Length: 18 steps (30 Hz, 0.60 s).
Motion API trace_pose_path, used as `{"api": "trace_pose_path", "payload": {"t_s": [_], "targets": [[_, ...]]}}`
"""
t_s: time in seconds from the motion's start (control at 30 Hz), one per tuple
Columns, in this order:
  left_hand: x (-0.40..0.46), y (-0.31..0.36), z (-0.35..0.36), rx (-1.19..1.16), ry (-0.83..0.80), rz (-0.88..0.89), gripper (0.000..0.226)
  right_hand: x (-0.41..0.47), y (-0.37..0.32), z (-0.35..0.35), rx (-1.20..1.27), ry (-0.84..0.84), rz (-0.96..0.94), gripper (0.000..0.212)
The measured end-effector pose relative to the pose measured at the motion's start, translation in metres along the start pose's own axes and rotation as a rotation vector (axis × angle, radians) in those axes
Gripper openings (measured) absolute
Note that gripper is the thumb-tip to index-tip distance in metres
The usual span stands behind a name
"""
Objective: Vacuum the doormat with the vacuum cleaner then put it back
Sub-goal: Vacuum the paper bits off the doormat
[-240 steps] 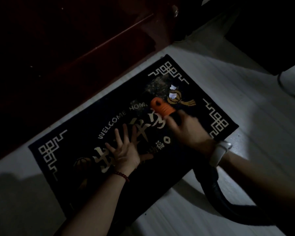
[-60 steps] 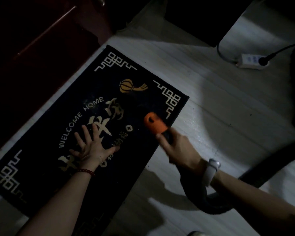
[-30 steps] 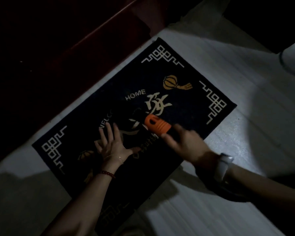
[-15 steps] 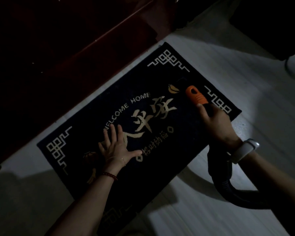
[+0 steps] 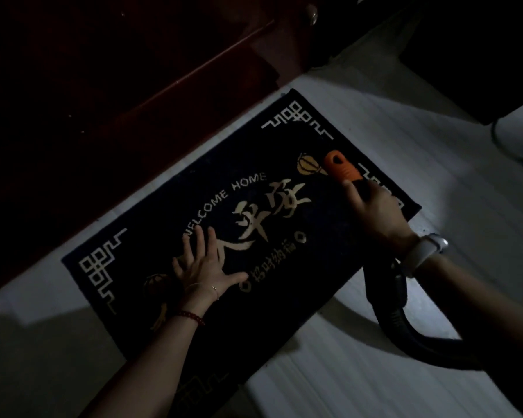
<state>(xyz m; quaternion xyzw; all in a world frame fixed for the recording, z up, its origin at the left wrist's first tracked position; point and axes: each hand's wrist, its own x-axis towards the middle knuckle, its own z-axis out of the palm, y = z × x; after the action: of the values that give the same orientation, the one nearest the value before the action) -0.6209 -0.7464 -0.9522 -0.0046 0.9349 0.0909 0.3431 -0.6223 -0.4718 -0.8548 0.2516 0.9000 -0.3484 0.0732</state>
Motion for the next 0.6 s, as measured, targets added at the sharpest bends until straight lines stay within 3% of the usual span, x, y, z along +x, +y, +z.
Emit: {"api": "trace_pose_path", "payload": {"t_s": [0.2,0.37,0.47,0.6], "targets": [[0.001,-0.012,-0.010,-0.034,-0.051,0.049,0.111,-0.030,-0.037,0.058,-0.108,-0.194,-0.197,0.043],[-0.005,-0.020,-0.003,-0.094,0.068,0.080,0.110,-0.061,-0.061,0.085,-0.282,-0.354,-0.435,0.048],[-0.010,-0.030,0.002,-0.115,0.152,0.025,0.113,-0.054,-0.066,0.089,-0.252,-0.381,-0.399,0.047],[-0.016,-0.043,0.005,-0.114,0.067,-0.073,0.108,-0.012,-0.049,0.060,-0.016,-0.260,-0.184,0.039]]}}
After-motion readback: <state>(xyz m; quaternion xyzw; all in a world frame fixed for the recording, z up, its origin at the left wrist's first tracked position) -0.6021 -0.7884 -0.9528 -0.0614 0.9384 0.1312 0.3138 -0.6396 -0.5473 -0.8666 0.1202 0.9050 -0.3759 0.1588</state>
